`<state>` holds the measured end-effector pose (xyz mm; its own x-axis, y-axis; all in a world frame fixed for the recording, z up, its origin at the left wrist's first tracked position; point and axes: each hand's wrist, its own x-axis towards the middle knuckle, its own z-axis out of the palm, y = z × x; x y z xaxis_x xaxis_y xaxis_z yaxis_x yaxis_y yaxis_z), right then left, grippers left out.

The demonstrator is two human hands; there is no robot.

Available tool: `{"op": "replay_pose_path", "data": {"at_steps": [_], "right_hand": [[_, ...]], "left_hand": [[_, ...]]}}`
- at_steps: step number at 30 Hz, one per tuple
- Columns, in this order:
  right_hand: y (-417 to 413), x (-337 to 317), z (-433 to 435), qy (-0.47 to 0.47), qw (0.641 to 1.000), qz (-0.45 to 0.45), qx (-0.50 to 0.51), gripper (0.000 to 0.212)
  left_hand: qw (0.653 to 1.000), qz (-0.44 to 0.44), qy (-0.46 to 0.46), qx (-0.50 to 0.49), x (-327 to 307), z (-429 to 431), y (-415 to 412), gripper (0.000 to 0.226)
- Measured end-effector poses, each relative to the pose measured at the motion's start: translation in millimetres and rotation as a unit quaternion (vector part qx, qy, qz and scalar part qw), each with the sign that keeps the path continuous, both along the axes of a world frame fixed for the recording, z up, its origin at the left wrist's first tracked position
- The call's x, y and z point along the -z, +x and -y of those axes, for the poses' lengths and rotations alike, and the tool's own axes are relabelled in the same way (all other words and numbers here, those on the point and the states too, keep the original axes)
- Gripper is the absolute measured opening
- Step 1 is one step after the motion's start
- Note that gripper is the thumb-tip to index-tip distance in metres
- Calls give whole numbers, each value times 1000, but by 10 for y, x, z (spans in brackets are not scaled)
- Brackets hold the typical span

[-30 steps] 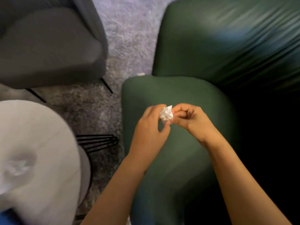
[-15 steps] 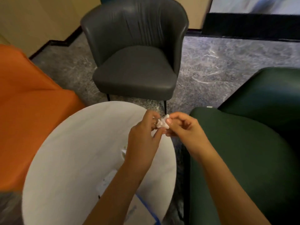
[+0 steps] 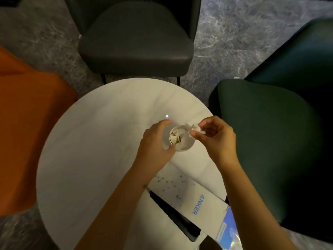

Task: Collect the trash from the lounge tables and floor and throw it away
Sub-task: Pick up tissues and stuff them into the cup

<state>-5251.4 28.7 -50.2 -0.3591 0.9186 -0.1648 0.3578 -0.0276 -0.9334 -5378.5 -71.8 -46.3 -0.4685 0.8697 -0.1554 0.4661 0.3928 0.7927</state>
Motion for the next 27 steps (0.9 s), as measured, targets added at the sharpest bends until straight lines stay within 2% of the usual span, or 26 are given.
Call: {"op": "replay_pose_path", "data": {"at_steps": [6,11,13,14,16,18,20,24,27], "right_hand": [[-126,337,131,80,991,108,-6,19],[-189,555,73,139,973,180,-43,18],[-187,566,64,141,971,189,-40,20],[-193,546,55,162,968,186,-40,19],[-217,506,31,270,945,174,-57,11],[-239,510,5,346,913,194,-97,4],[-252,505,-6,343,902,231,-126,6],[-221,450,25,337,892,264,-148,12],[-107,440,48,374,875,254,-175,5]], "left_hand": [[1000,13,-6,27,312,-118,83,67],[1000,10,14,-5,401,-185,129,57],[1000,26,5,-1,417,-187,165,61],[999,37,-7,1,415,-198,180,64],[998,56,-16,-13,434,-241,188,59],[999,29,-26,-25,465,-274,196,52],[999,11,-39,-25,504,-269,194,53],[999,-22,-25,-23,526,-226,203,72],[998,-63,-26,-3,523,-228,185,68]]}}
